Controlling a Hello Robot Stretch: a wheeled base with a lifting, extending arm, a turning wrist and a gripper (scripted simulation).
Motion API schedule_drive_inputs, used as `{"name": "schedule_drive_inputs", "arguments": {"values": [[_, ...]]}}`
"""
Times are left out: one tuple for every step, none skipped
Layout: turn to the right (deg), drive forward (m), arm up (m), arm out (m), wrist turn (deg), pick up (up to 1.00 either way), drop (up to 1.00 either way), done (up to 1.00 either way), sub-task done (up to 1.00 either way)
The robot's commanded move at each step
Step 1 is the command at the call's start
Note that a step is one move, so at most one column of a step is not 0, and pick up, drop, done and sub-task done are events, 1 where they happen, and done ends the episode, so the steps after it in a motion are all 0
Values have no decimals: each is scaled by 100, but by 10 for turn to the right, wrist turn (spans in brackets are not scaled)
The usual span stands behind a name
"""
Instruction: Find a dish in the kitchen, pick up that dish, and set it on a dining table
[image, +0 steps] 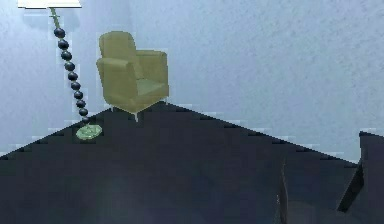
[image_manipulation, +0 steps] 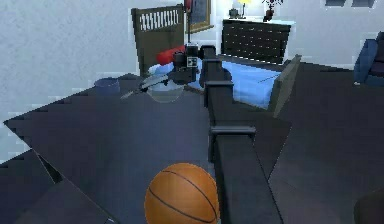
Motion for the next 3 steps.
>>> {"name": "schedule_drive_inputs", "arguments": {"values": [[0,0,-32,0,0,0,0,0,0],[0,0,0,0,0,0,100,0,0],[0,0,2,0,0,0,0,0,0]]}}
